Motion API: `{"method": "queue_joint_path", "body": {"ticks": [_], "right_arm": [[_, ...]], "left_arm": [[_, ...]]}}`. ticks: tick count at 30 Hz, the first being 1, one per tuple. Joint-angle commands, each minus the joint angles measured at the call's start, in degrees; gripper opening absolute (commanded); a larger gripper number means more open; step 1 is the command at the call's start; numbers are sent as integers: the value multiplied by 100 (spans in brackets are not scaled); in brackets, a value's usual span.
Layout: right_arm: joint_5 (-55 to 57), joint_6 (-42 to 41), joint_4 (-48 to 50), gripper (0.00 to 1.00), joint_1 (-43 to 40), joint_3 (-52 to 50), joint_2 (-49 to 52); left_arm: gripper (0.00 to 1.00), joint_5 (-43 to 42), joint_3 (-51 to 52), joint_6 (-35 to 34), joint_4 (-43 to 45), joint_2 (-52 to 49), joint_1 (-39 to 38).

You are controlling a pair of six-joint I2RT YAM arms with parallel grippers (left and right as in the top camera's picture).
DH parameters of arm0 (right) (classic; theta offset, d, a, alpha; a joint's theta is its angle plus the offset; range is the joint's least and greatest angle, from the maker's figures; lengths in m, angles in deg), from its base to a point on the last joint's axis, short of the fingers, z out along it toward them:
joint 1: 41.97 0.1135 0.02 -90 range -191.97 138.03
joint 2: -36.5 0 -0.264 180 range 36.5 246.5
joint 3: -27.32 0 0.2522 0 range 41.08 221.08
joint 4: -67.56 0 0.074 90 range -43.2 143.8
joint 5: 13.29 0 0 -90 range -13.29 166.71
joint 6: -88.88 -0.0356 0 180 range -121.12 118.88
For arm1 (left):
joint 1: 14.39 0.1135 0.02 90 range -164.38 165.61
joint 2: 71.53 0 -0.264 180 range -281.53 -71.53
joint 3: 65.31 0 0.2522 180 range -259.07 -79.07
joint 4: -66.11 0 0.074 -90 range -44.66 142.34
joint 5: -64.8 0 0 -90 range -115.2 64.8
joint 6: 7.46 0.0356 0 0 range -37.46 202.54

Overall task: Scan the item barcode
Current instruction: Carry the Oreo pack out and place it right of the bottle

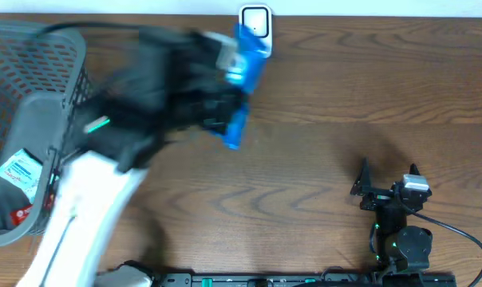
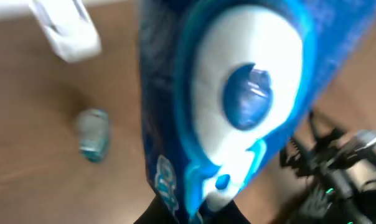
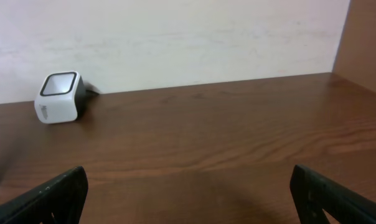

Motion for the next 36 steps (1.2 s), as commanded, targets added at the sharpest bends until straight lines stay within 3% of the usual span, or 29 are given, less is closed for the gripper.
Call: {"method": "queue_joint_path", "body": {"ticks": [1, 15, 23, 24, 27, 28, 33, 36], "right_arm": [[22, 74, -17, 99, 57, -4, -31], [22, 74, -17, 99, 57, -4, -31], [22, 74, -17, 99, 57, -4, -31], [22, 74, -17, 99, 57, -4, -31], [22, 74, -17, 99, 57, -4, -31], [22, 74, -17, 99, 57, -4, -31], [22, 74, -17, 99, 57, -4, -31], [22, 74, -17, 99, 57, -4, -31]], "left_arm": [[7, 640, 85, -87, 146, -911, -658], [7, 1128, 85, -90, 1086, -3943, -1569], [8, 1510, 81, -90, 1165, -4365, -1690], [17, 1510, 79, -87, 1165, -4328, -1690], [93, 1513, 28, 76, 1110, -4146, -1690], [98, 1513, -44, 142, 1019, -4039, -1683], [98, 1550, -706, 304, 282, -3178, -1665], [98, 1998, -1176, 299, -179, -2448, -1604]]}}
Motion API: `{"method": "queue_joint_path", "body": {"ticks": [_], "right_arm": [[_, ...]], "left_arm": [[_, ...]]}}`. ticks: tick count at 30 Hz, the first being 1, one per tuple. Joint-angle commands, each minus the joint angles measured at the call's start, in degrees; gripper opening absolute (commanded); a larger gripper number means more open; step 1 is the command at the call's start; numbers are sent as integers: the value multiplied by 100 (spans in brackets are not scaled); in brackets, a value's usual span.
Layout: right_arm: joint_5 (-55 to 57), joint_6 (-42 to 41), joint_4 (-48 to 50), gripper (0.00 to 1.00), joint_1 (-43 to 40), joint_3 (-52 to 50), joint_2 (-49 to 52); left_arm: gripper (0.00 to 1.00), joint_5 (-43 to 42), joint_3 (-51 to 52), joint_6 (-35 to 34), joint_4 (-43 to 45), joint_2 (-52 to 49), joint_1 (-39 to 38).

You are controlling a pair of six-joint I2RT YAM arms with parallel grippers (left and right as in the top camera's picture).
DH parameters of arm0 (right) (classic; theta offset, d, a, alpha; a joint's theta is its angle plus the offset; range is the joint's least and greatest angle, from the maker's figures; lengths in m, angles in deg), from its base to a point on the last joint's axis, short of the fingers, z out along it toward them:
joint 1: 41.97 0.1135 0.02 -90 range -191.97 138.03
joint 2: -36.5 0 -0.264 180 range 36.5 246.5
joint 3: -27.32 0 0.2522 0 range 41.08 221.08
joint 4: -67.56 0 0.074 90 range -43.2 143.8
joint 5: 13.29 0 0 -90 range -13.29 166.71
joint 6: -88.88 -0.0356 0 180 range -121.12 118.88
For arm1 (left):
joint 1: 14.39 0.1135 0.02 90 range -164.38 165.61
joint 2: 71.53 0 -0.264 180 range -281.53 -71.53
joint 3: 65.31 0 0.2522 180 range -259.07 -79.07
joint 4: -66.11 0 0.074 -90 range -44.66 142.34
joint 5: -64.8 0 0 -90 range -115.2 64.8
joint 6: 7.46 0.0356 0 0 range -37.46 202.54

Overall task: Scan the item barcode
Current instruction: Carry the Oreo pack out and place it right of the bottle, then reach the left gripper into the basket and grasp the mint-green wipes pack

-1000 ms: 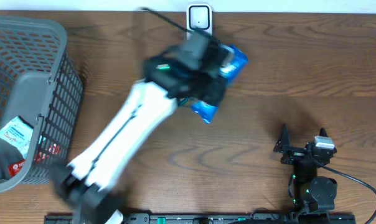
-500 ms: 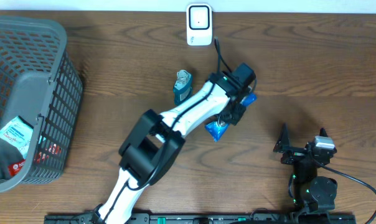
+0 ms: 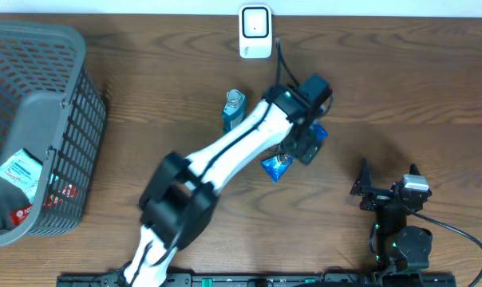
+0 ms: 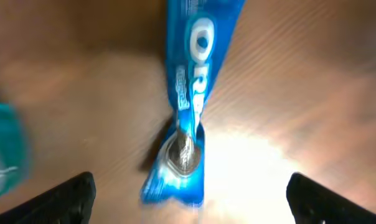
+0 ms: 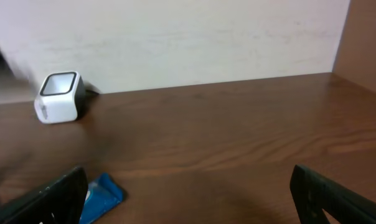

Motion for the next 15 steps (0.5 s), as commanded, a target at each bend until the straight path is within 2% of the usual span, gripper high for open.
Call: {"method": "queue_joint_path", "body": {"ticks": [1, 4, 7, 11, 15], "right_arm": [[22, 74, -17, 99, 57, -7, -31], [22, 74, -17, 99, 57, -7, -31], [22, 74, -17, 99, 57, -7, -31], [22, 74, -17, 99, 57, -7, -31], [22, 74, -17, 99, 57, -7, -31]], "left_arm": [[98, 686, -796, 125, -365, 1307, 127], [98, 1353, -1069, 96, -708, 2190, 422], [98, 1871, -1084, -164, -984, 3053, 1106], [98, 1923, -1084, -461, -1440, 3875, 2702], [98, 1917, -1023, -942, -1871, 4293, 4828]]}}
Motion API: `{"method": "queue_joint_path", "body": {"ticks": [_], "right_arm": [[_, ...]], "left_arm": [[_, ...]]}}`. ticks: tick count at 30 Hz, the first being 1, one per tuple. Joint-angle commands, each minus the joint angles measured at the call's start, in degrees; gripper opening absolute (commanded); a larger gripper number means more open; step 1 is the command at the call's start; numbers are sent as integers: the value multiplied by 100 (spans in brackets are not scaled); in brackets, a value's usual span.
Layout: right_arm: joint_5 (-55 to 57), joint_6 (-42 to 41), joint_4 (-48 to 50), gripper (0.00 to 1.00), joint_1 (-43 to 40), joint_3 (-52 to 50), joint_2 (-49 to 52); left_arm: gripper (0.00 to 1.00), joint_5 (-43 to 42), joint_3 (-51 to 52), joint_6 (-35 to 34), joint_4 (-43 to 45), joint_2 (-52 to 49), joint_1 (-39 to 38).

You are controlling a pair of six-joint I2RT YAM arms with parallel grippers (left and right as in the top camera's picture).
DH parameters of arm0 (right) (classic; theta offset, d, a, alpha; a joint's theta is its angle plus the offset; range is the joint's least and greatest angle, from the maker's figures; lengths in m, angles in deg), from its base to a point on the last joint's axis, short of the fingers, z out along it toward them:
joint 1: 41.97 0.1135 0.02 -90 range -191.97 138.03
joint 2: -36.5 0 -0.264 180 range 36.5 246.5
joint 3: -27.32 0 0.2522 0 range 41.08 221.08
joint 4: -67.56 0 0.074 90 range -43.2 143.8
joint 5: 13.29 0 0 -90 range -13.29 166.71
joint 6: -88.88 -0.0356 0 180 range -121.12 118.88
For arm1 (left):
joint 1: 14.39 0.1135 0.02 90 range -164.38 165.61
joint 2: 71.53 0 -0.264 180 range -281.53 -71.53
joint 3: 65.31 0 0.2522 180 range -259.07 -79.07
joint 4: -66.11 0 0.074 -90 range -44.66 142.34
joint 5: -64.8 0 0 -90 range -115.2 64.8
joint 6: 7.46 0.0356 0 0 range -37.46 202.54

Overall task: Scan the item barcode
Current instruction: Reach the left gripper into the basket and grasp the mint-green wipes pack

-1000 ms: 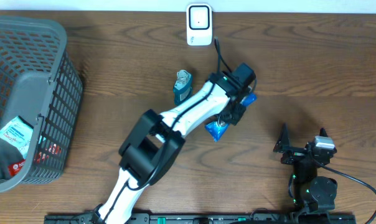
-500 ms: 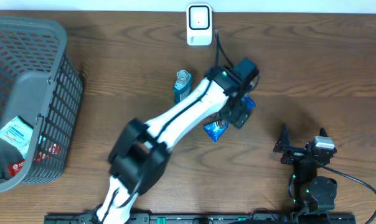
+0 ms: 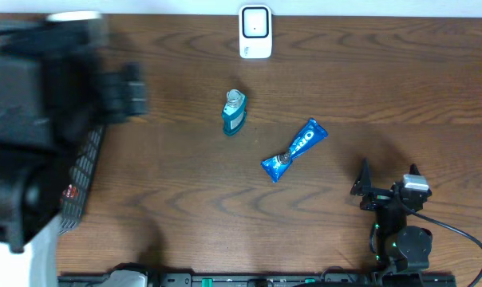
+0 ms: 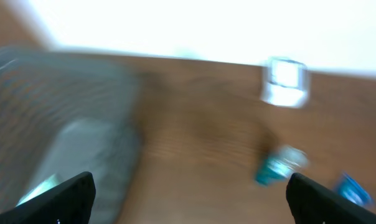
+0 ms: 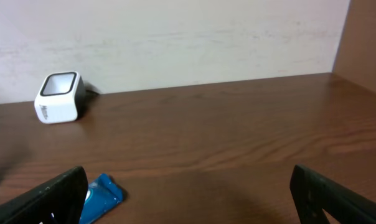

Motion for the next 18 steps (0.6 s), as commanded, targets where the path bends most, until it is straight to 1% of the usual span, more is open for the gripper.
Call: {"method": "queue_joint_path", "body": {"ticks": [1, 4, 7, 13, 18], "right_arm": [[22, 74, -17, 99, 57, -4, -31], [22, 74, -17, 99, 57, -4, -31], [22, 74, -17, 99, 57, -4, -31], [22, 74, -17, 99, 57, -4, -31], [22, 74, -17, 99, 57, -4, -31]], "left_arm": [[98, 138, 181, -522, -203, 74, 1473], [98, 133, 553, -614, -168, 105, 2636], [100, 116, 1191, -627, 107, 103, 3281], [100, 114, 2997, -693, 1322, 107, 4054], [100, 68, 4312, -734, 2385, 105, 4417]]}}
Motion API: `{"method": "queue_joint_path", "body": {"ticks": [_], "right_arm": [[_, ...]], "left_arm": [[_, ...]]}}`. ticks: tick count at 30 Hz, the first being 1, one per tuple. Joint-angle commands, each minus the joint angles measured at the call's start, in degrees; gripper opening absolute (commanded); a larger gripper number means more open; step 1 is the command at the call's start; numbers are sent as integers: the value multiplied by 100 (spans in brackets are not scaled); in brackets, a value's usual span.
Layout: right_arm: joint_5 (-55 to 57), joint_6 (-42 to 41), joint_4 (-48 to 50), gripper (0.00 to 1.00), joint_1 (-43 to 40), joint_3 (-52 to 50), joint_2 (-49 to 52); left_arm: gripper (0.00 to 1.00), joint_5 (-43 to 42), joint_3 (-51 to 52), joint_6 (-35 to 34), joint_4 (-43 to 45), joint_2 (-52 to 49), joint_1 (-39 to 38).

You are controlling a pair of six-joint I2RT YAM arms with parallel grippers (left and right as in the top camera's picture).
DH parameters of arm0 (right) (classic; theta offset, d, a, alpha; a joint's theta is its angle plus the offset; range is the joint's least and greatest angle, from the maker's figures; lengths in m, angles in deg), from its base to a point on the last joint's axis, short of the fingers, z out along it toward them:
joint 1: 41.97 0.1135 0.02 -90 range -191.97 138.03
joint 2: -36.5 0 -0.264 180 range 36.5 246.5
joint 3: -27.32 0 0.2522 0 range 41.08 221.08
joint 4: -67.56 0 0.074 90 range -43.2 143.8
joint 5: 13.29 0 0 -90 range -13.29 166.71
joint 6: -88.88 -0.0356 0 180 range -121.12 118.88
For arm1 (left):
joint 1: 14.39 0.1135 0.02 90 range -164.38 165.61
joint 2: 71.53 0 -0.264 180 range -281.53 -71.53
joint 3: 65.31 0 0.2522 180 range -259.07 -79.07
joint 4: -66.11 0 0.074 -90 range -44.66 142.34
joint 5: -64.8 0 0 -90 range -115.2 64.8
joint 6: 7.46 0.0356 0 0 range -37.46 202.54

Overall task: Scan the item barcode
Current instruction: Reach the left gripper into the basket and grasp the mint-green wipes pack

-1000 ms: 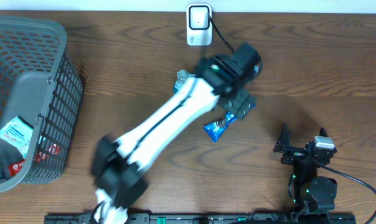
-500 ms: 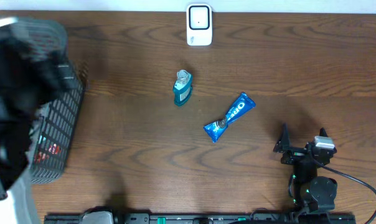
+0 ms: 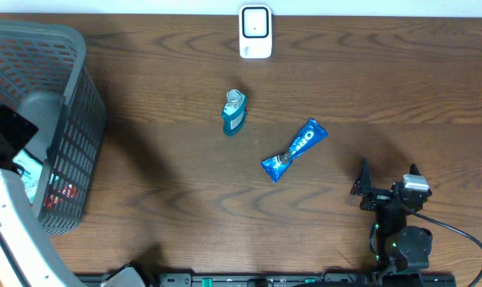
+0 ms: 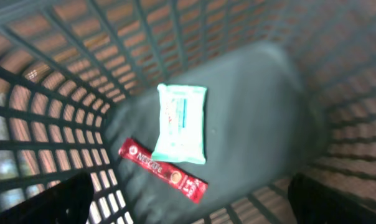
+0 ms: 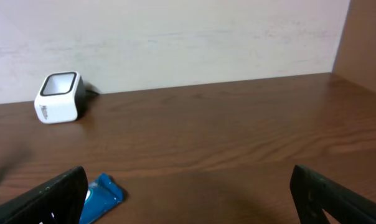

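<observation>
The white scanner (image 3: pixel 255 32) stands at the table's far edge, also seen in the right wrist view as the scanner (image 5: pixel 58 97). A blue Oreo pack (image 3: pixel 294 150) lies mid-table, with a teal bottle (image 3: pixel 234 112) to its left. My left gripper (image 4: pixel 188 186) hangs open above the inside of the grey basket (image 3: pixel 57 48). Below it lie a pale green packet (image 4: pixel 182 122) and a red Nescafe stick (image 4: pixel 163 170). My right gripper (image 5: pixel 188 180) rests open and empty at the near right; the blue pack (image 5: pixel 101 196) shows by its left finger.
The basket fills the table's left end, and its mesh walls (image 4: pixel 63 81) close round the left gripper on all sides. A wall runs behind the scanner. The right arm (image 3: pixel 401 231) sits at the front right edge.
The left arm was a blur beside the basket, its camera facing across the table. Now it is over the basket and looks down at the packets inside. The right arm has not moved.
The left gripper first held the blue pack up near the scanner. Then the pack lay on the table right of the bottle, with the gripper open above it. After that the arm was at the left by the basket, and now it hangs over the basket's inside.
</observation>
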Motion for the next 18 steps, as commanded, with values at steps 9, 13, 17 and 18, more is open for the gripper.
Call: {"method": "queue_joint_path", "body": {"ticks": [9, 13, 17, 18], "right_arm": [[22, 74, -17, 99, 57, -7, -31], [22, 74, -17, 99, 57, -7, -31], [22, 74, -17, 99, 57, -7, -31], [22, 74, -17, 99, 57, -7, -31]], "left_arm": [[98, -87, 1445, -92, 1453, -459, 575], [98, -199, 1445, -94, 1539, -1060, 623], [98, -306, 1445, -118, 1735, -1692, 623], [98, -321, 1445, -136, 1805, -1834, 623]]}}
